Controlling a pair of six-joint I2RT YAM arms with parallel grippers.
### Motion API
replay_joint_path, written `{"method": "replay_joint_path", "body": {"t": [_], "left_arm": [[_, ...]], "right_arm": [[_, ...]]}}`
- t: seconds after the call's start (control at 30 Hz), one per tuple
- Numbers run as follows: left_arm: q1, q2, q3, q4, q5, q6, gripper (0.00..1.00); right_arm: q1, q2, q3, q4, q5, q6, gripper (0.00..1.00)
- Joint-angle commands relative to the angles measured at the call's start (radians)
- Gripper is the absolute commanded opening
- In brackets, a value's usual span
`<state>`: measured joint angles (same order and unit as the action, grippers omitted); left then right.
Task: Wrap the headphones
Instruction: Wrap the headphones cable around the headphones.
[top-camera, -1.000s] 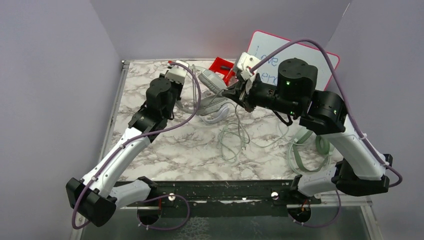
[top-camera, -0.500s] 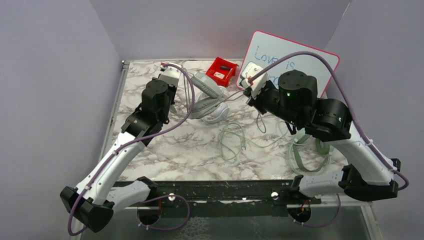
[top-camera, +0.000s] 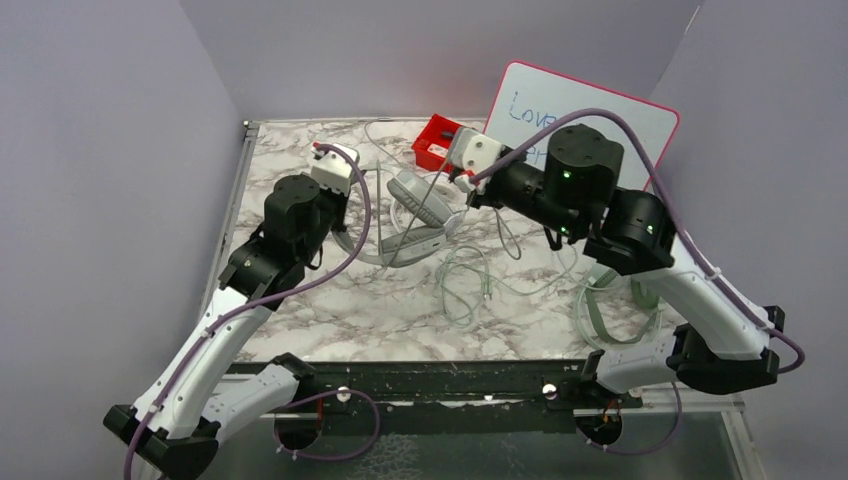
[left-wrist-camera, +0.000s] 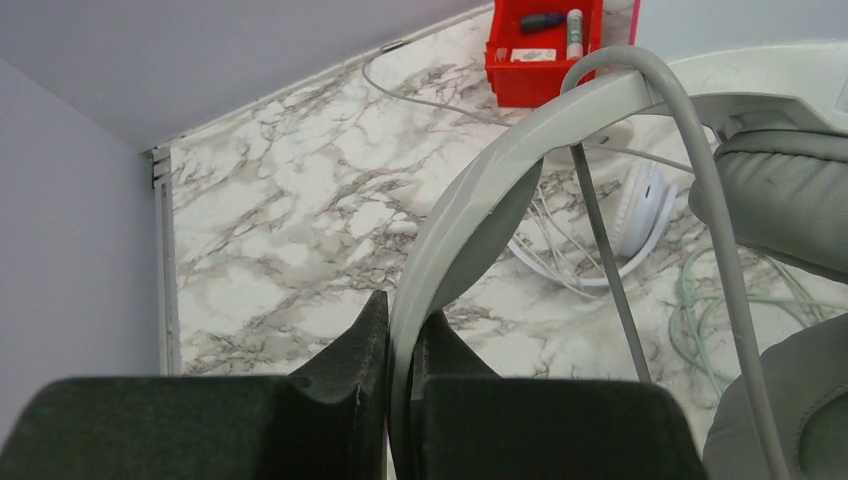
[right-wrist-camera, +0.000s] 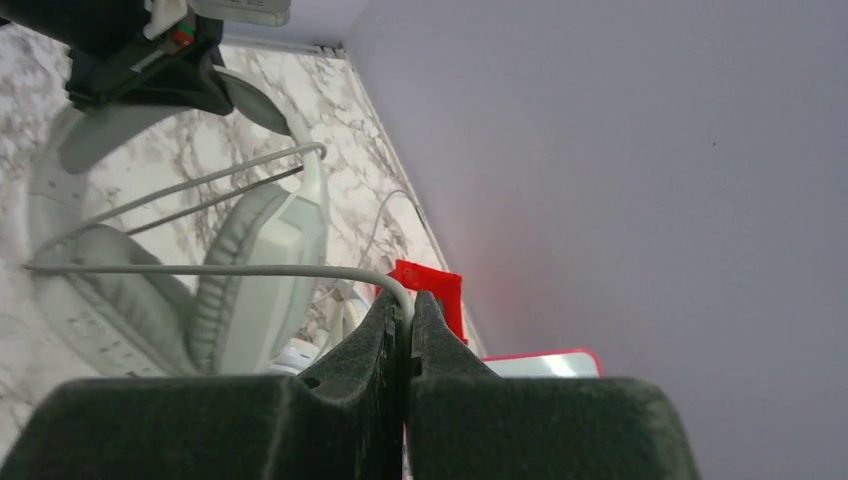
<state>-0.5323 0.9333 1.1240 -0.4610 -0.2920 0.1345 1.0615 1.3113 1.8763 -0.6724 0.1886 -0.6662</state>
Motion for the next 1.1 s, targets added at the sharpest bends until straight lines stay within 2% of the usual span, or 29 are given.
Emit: {"method": "replay_joint_path", "body": {"t": [0.0,0.1,0.17,0.33,0.67,0.73,0.83,0.93,1.07], "left_arm": [[0.005,-0.061,-0.009,-0.097,0.070,0.021,0.00],[0.005,-0.084,0.003,-0.137,-0.107,-0.035,0.00],[0.005,-0.115,0.005,-0.154,-0.147,-0.055,0.00],[0.005,-0.181,-0.014,-0.177,0.038,-0.047,0.00],[0.005,-0.149,-0.006,-0.230,0.140,-0.021,0.00],[0.005,-0.146,-0.007,-0.235,0.162,-0.008,0.00],[0.005,-0.159,-0.011,-0.234,0.189,0.005,0.00],[0.005,-0.187,-0.011,-0.231,0.206,0.012,0.00],[0.005,-0.216,-0.010,-0.225,0.233,0.026,0.00]], "right_arm": [[-0.002,0.022,0.036,0.170,-0.008,-0.184,0.00],[-0.002,0.003,0.019,0.206,-0.044,-0.187,0.00],[-0.002,-0.016,0.011,0.210,-0.053,-0.155,0.00],[-0.001,-0.032,-0.077,0.336,-0.075,-0.171,0.00],[-0.001,0.273,0.282,0.310,-0.259,-0.174,0.00],[-0.005,0.318,0.312,0.332,-0.262,-0.173,0.00],[-0.050,0.381,0.359,0.336,-0.306,-0.141,0.00],[-0.148,0.428,0.395,0.329,-0.399,-0.070,0.00],[-0.217,0.446,0.356,0.362,-0.532,-0.026,0.00]]}}
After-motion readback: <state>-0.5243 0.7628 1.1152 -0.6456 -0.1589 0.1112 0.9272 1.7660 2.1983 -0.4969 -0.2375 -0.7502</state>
